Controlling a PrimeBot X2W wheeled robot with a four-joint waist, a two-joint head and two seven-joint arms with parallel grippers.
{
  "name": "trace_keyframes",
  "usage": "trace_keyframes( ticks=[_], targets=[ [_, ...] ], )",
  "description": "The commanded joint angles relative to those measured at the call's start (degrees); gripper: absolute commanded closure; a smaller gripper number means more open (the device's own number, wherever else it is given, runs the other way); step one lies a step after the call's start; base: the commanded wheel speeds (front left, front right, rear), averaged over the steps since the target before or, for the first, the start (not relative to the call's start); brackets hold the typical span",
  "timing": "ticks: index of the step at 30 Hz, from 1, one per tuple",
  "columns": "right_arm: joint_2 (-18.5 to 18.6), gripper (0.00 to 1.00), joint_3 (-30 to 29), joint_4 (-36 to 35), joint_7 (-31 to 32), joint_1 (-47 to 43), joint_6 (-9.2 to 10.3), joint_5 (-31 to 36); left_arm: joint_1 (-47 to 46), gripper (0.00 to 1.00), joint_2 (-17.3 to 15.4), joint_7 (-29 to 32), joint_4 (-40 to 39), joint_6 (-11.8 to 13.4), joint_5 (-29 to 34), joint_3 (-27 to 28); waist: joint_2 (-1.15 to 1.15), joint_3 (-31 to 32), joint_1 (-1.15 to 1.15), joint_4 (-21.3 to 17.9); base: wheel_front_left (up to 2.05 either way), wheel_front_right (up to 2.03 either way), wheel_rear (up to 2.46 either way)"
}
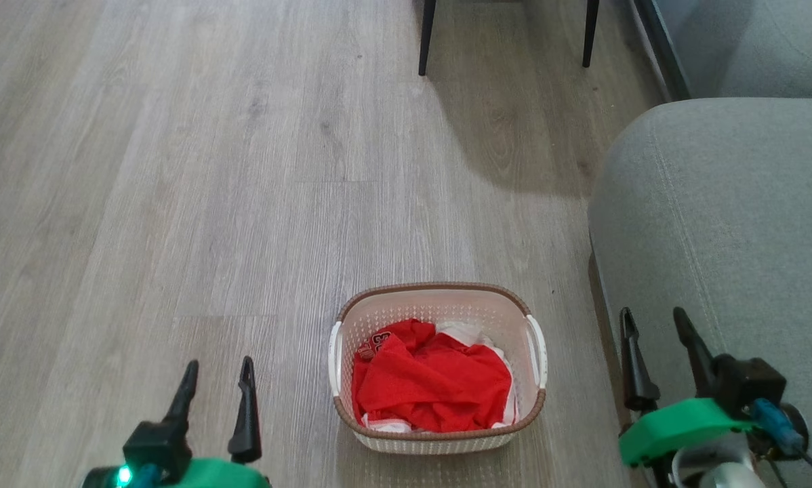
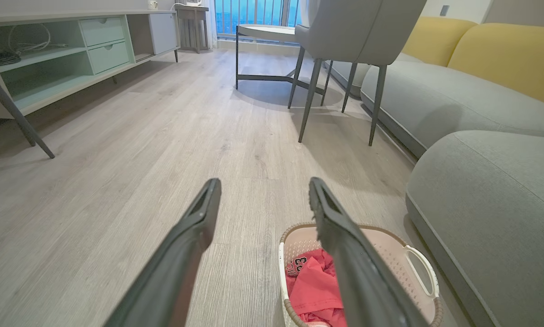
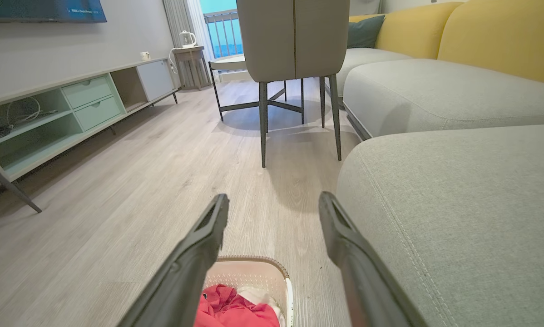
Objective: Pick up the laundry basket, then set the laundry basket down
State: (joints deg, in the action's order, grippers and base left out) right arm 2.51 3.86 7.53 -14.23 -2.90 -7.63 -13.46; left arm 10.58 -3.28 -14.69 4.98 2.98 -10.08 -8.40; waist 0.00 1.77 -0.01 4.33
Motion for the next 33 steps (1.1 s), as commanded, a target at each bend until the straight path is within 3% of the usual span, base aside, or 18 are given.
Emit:
trace_keyframes(
  ticks=[1, 6, 33],
  targets=[
    [0.0, 1.0, 0.0, 0.0, 0.0, 0.0, 0.0, -0.1, 0.0, 1.0, 0.0, 0.0, 0.0, 0.0, 0.0, 0.0, 0.0, 0.0, 0.01, 0.0, 0.0, 0.0, 0.0],
    [-0.2, 1.0, 0.2, 4.4, 0.2, -1.0, 0.0, -0.4, 0.8, 1.0, 0.0, 0.1, 4.3, 0.0, -0.4, -0.3, 0.0, 0.0, 0.01, 0.0, 0.0, 0.0, 0.0],
    [0.7, 1.0, -1.1, 4.8, 3.8, 1.1, 0.03, -18.3, -3.0, 1.0, -0.8, 3.7, 5.5, -2.3, -19.2, 1.8, 0.0, -0.4, 0.01, -1.0, 0.0, 0.0, 0.0]
  ],
)
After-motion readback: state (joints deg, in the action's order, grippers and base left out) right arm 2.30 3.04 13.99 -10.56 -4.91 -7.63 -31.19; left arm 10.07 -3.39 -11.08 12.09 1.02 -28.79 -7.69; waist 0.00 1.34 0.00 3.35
